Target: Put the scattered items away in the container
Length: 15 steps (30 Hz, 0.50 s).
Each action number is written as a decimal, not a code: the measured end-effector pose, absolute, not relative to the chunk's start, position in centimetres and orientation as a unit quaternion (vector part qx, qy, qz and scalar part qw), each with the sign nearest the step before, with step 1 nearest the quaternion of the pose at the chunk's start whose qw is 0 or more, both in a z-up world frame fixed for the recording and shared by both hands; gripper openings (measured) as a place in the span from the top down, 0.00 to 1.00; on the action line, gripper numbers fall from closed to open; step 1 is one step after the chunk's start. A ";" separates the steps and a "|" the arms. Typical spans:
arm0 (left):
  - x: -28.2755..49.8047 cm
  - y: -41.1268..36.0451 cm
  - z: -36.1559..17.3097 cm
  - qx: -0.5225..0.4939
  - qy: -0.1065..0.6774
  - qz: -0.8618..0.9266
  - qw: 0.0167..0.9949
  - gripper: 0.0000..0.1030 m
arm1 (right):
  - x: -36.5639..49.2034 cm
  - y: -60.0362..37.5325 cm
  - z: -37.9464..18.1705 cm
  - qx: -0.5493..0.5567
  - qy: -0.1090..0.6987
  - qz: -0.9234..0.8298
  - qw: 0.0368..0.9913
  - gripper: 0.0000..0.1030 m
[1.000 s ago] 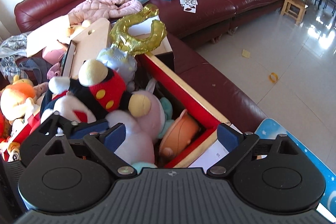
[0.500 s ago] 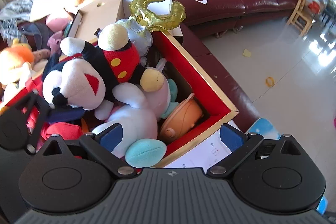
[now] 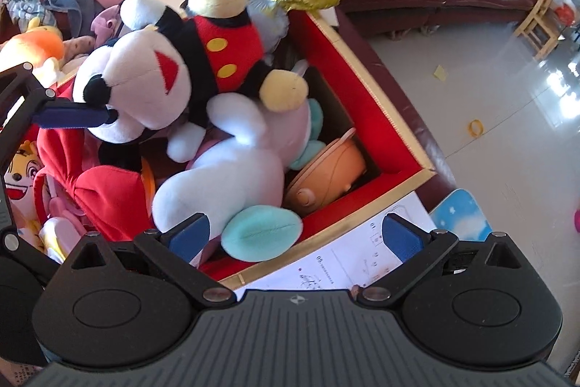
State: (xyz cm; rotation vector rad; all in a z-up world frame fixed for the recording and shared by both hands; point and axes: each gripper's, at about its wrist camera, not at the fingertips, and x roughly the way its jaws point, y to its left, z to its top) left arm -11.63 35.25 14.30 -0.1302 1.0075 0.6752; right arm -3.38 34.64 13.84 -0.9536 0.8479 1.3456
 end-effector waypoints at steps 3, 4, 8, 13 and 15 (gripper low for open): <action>-12.2 34.8 14.3 -0.043 0.481 0.320 0.815 0.00 | -3.9 34.6 13.7 -0.420 0.364 0.588 0.588 0.02; -12.3 34.7 14.3 -0.041 0.483 0.320 0.814 0.00 | -4.1 34.7 13.6 -0.423 0.363 0.589 0.585 0.02; -12.7 34.8 13.7 -0.042 0.488 0.318 0.812 0.00 | -4.8 35.1 13.0 -0.432 0.365 0.585 0.582 0.02; -12.7 34.6 13.4 -0.031 0.493 0.312 0.811 0.00 | -5.5 35.3 12.7 -0.443 0.364 0.580 0.579 0.02; -12.8 34.8 13.3 -0.032 0.493 0.312 0.812 0.00 | -5.5 35.3 12.7 -0.444 0.363 0.579 0.580 0.02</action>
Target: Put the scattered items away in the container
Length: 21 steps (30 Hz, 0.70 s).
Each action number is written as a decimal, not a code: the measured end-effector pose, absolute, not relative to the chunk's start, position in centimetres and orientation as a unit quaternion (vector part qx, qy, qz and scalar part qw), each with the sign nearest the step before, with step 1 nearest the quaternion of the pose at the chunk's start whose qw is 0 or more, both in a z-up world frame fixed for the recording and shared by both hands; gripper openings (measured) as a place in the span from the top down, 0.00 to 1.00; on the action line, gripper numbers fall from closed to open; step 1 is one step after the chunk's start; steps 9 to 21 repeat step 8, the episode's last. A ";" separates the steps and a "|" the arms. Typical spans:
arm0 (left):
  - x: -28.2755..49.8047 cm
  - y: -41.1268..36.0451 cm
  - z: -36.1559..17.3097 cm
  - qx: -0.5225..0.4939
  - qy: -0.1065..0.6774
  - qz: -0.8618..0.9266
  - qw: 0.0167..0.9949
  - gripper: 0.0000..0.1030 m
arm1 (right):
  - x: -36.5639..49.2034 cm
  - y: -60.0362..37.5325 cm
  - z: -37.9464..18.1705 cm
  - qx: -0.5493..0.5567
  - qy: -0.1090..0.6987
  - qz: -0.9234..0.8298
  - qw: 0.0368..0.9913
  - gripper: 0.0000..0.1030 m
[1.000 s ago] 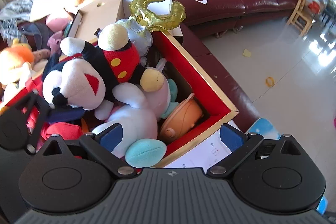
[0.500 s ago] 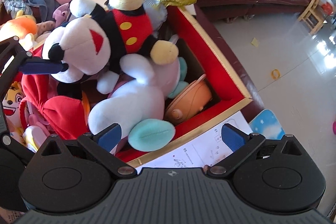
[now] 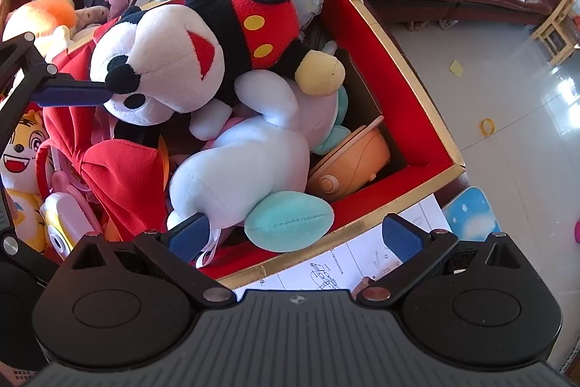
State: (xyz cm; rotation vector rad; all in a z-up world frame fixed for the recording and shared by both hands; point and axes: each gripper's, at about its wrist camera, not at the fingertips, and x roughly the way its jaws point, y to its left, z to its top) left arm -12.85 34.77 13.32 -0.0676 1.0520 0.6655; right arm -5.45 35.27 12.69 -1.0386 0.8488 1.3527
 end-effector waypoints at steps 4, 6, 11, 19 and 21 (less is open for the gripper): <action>-13.0 34.6 13.4 -0.031 0.493 0.312 0.812 0.00 | -5.3 35.0 12.6 -0.443 0.365 0.576 0.582 0.02; -13.0 34.6 13.4 -0.029 0.492 0.312 0.812 0.00 | -5.4 35.0 12.6 -0.445 0.365 0.575 0.582 0.02; -12.9 35.0 13.3 -0.030 0.492 0.311 0.813 0.00 | -5.5 35.0 12.6 -0.447 0.364 0.575 0.581 0.02; -12.9 35.0 13.3 -0.030 0.492 0.311 0.813 0.00 | -5.5 35.0 12.6 -0.447 0.364 0.575 0.581 0.02; -12.9 35.0 13.3 -0.030 0.492 0.311 0.813 0.00 | -5.5 35.0 12.6 -0.447 0.364 0.575 0.581 0.02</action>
